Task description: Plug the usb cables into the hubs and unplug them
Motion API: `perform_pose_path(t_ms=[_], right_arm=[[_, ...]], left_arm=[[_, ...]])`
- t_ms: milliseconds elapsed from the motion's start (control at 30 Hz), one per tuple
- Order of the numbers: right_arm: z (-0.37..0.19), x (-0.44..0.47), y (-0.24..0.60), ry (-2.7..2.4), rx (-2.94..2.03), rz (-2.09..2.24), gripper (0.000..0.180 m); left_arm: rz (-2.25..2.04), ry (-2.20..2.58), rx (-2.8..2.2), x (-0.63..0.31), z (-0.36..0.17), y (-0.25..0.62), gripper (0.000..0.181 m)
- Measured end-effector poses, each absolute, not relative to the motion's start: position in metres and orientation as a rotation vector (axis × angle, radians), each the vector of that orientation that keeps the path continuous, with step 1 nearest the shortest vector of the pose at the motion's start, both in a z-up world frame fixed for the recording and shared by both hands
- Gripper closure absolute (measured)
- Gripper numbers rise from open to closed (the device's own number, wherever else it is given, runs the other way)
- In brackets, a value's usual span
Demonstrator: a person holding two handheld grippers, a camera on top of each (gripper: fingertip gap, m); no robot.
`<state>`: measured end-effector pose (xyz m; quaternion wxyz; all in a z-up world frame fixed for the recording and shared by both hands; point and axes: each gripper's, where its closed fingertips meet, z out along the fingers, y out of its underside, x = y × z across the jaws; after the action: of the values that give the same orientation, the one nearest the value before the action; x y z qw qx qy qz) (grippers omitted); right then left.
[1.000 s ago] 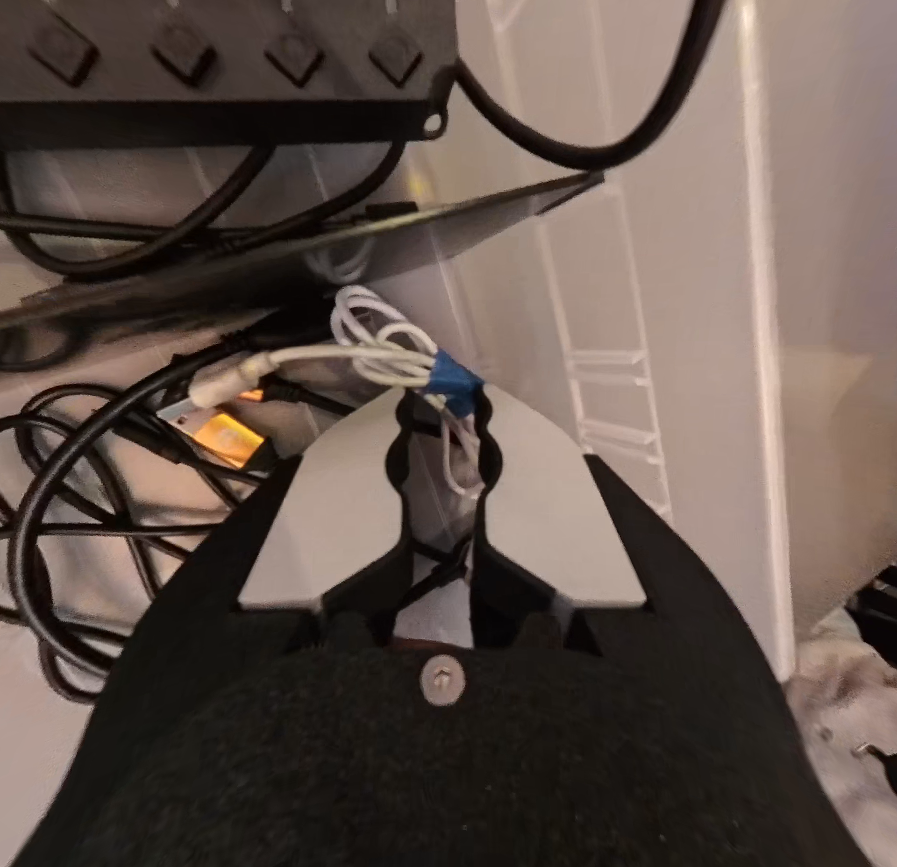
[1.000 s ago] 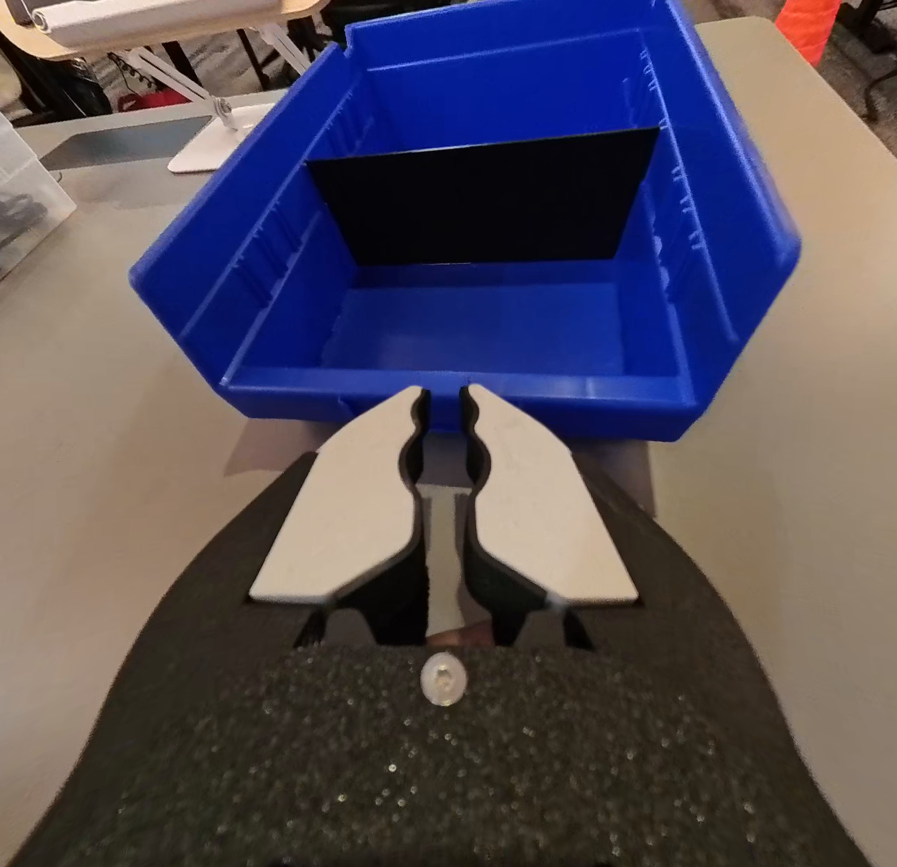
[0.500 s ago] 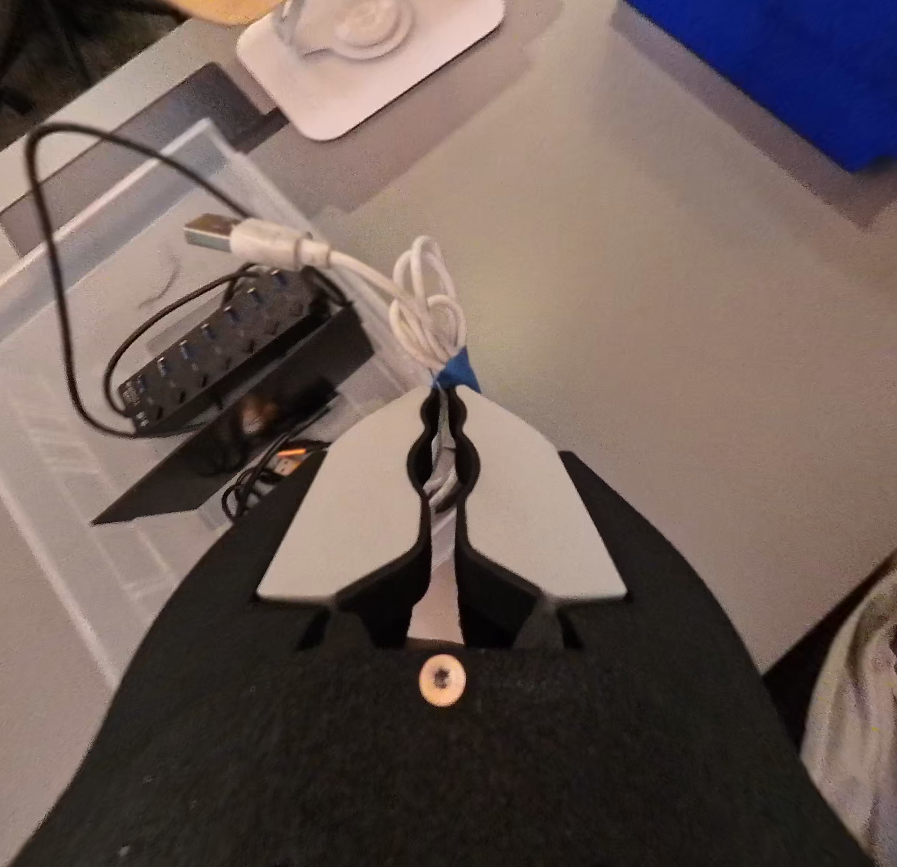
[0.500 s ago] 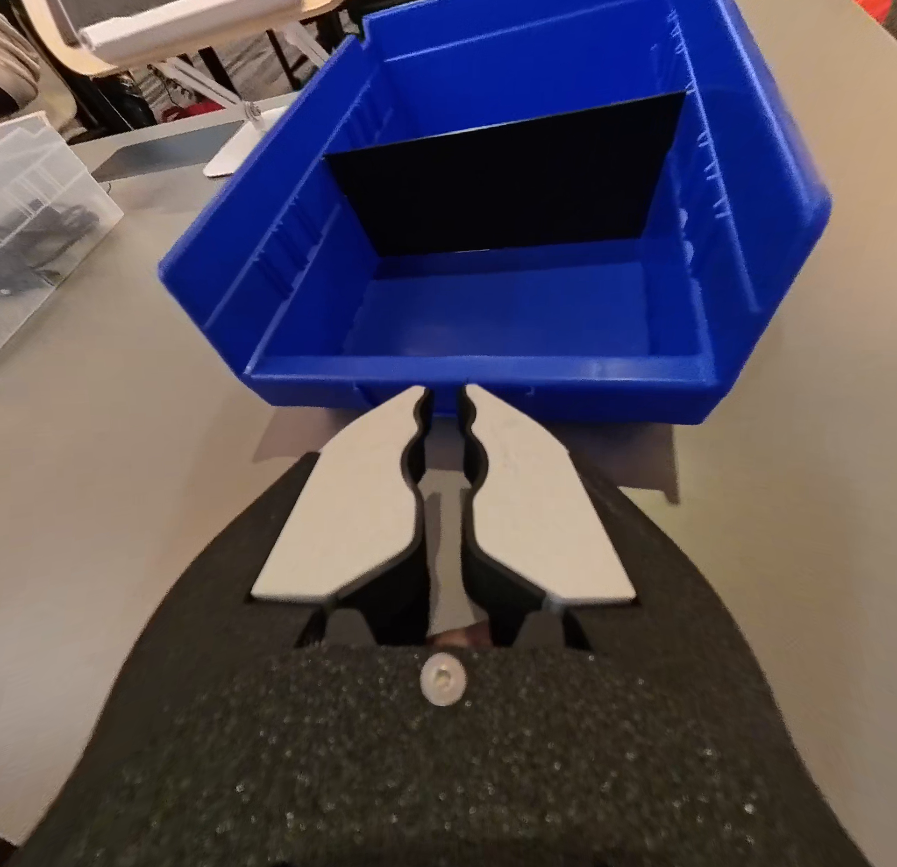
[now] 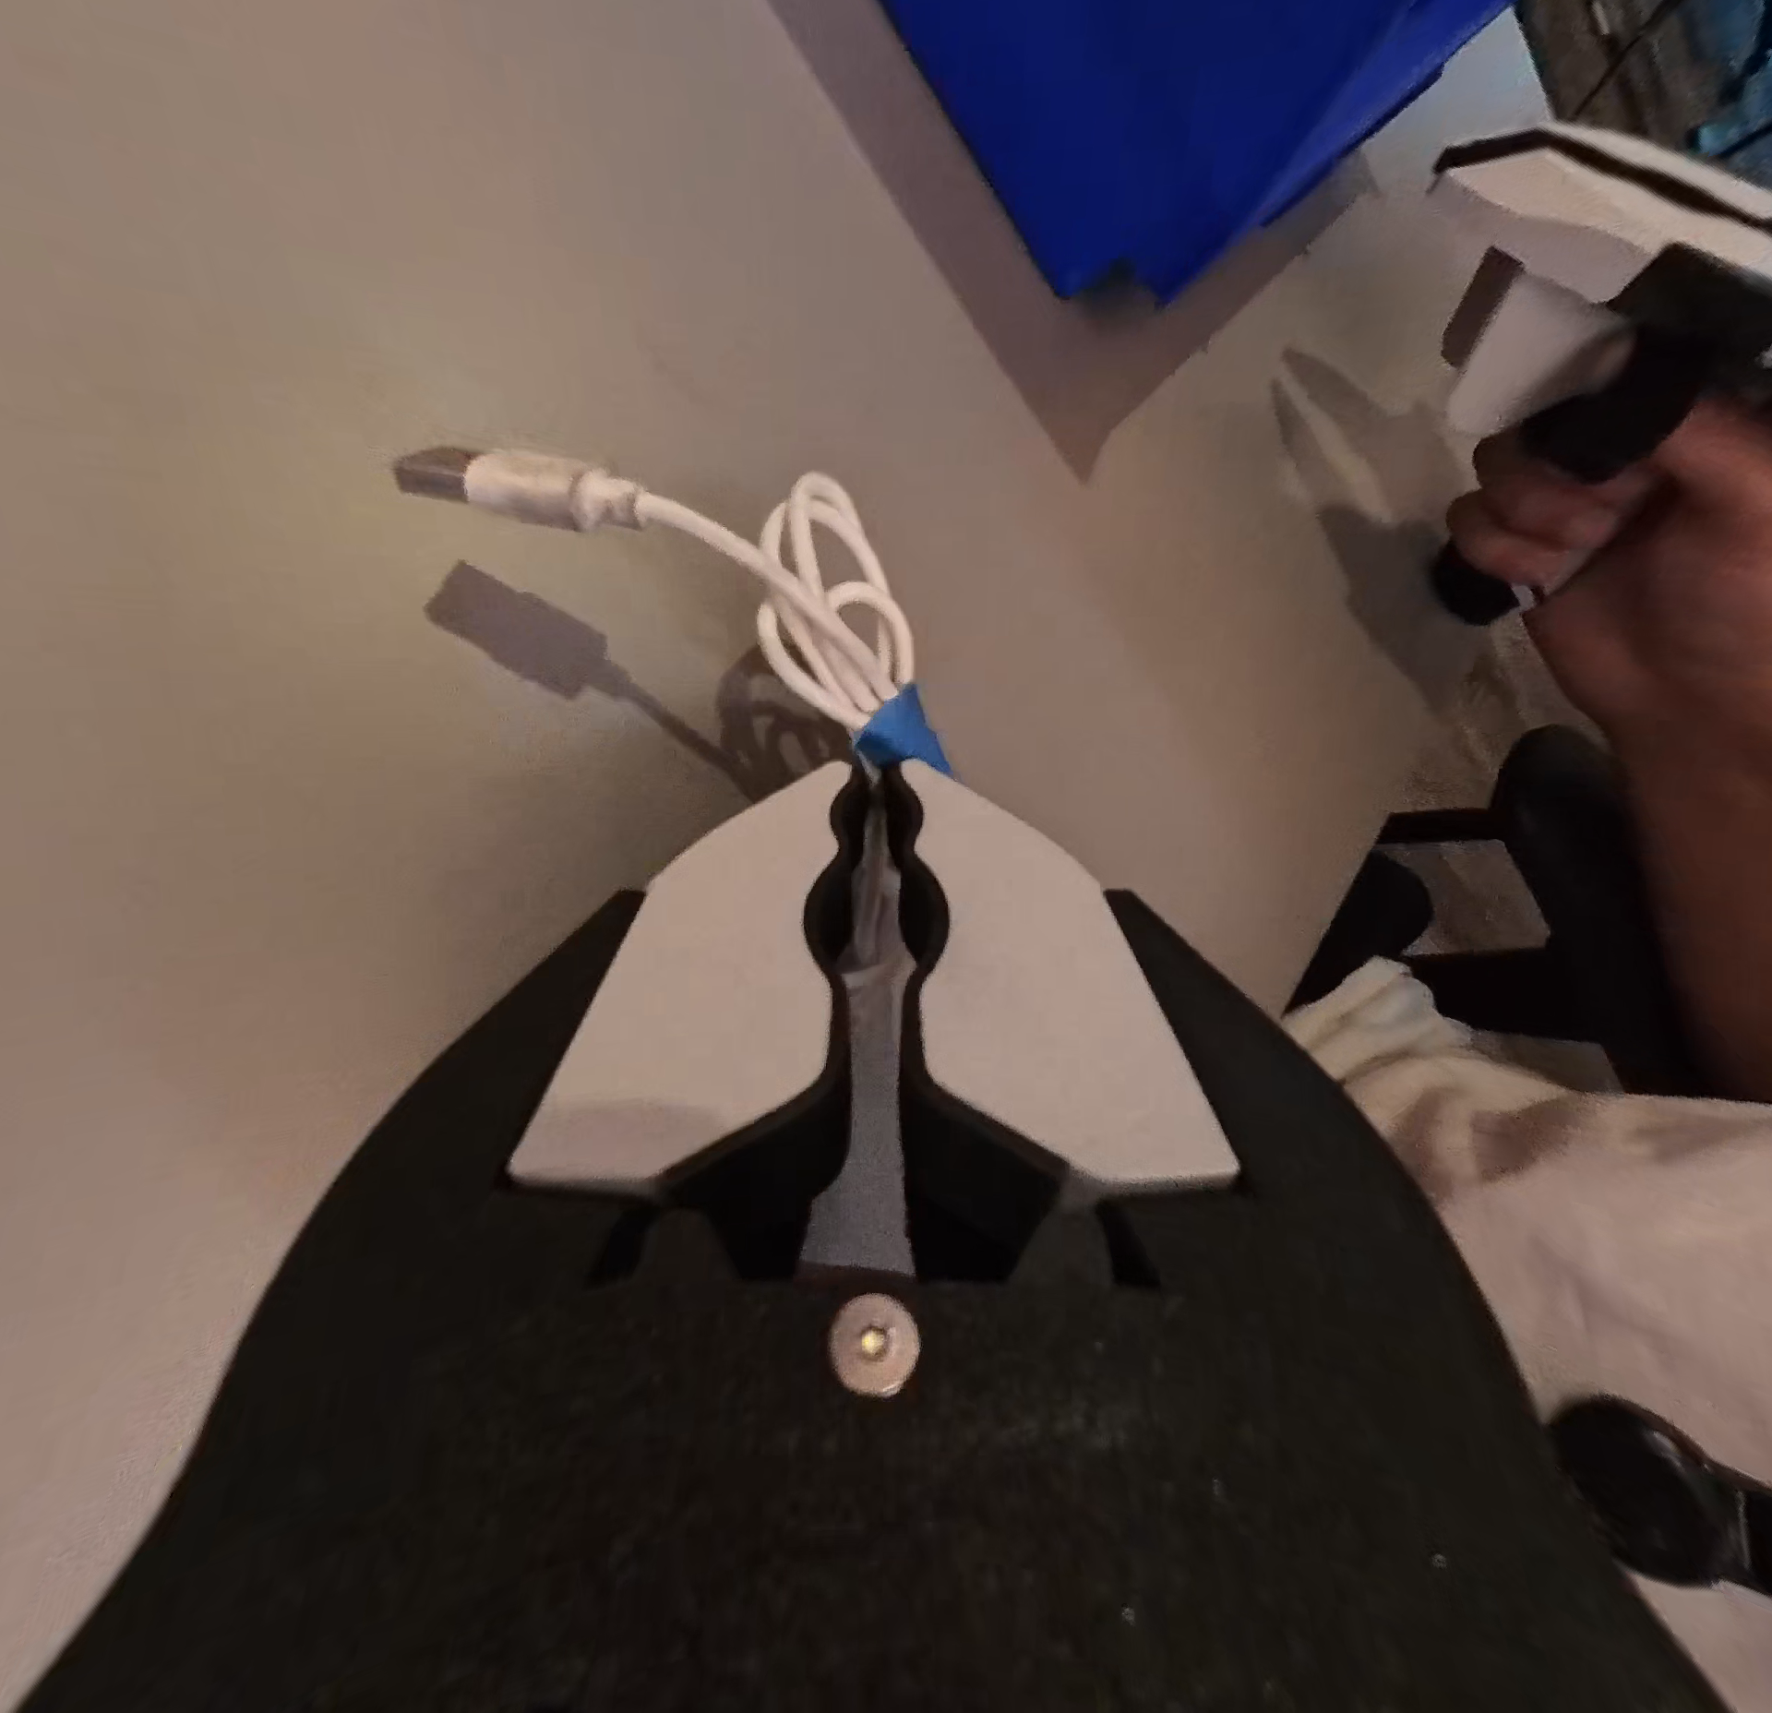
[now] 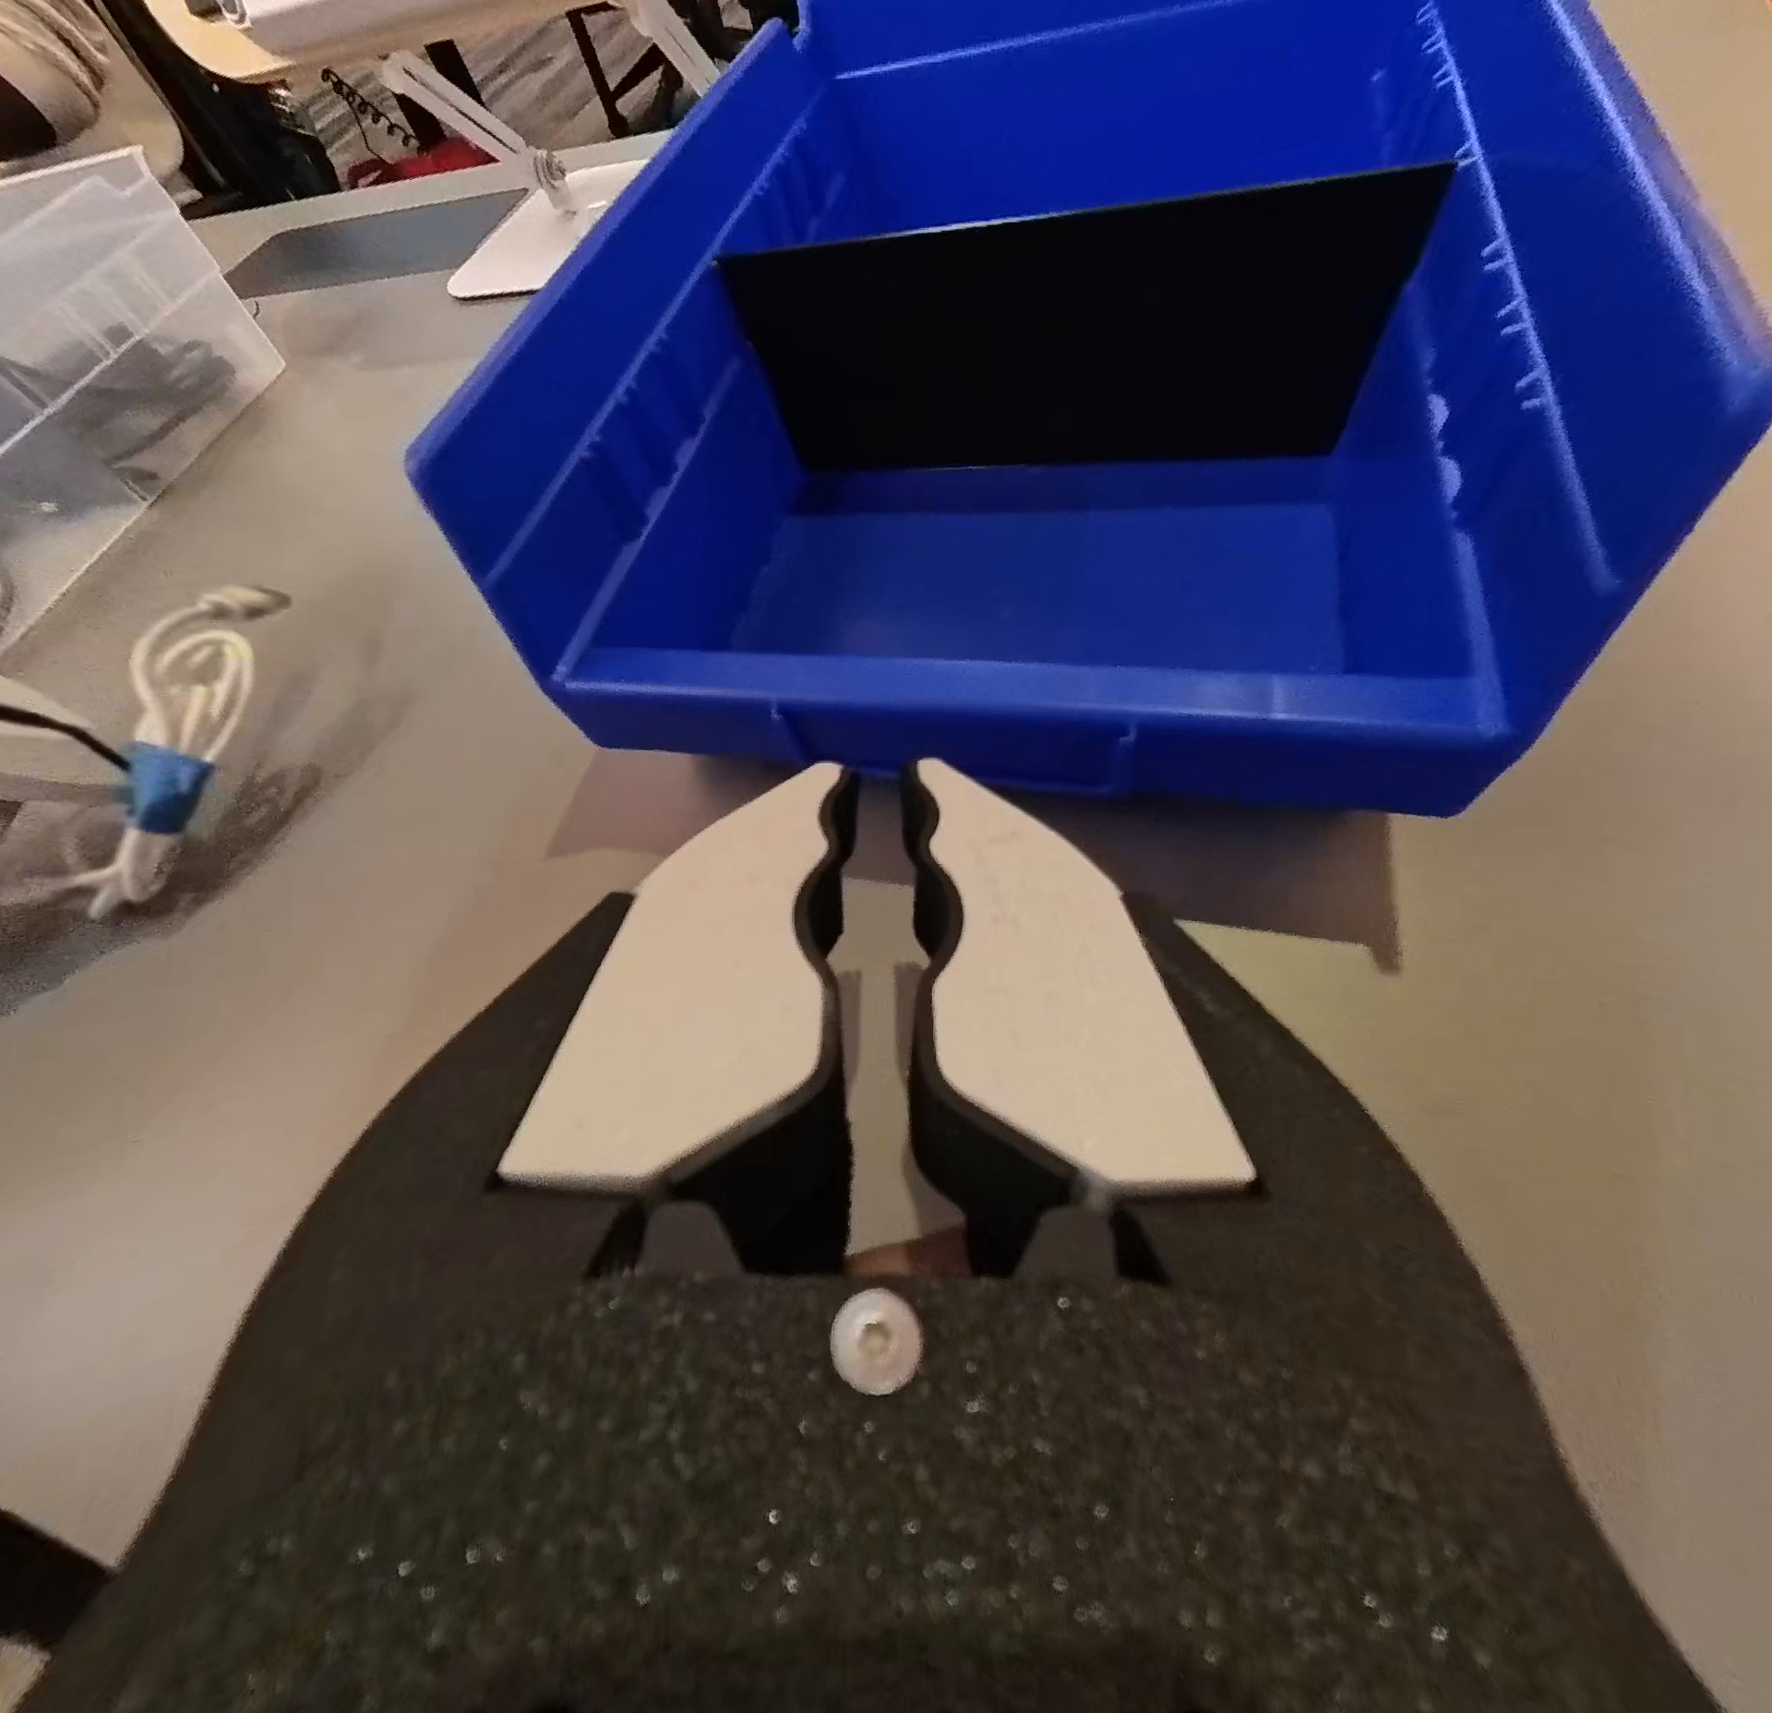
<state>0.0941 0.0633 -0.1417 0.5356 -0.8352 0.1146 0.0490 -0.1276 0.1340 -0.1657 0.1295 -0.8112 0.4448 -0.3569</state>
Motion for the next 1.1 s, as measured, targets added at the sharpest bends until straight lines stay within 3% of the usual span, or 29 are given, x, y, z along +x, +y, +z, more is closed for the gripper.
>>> perform_pose_path(t_ms=[300, 567, 867, 1000, 1100], right_arm=[[-0.143, 0.089, 0.060, 0.280, -1.989, 0.161, 0.171], [-0.144, 0.087, 0.062, 0.275, -1.996, 0.161, 0.171], [-0.145, 0.079, 0.069, 0.244, -2.007, 0.175, 0.171], [-0.144, 0.076, 0.071, 0.224, -2.009, 0.154, 0.171], [-0.143, 0.076, 0.072, 0.216, -2.004, 0.134, 0.171]], left_arm=[[-1.229, 1.101, -2.386, -0.109, -0.161, 0.115, 0.158], [-1.112, 1.059, -2.164, -0.160, -0.124, 0.149, 0.152], [-0.606, 1.355, -1.841, -0.291, -0.037, 0.310, 0.133], [-0.366, 1.605, -1.911, -0.329, -0.064, 0.400, 0.123], [-0.258, 1.816, -2.031, -0.343, -0.105, 0.441, 0.132]])
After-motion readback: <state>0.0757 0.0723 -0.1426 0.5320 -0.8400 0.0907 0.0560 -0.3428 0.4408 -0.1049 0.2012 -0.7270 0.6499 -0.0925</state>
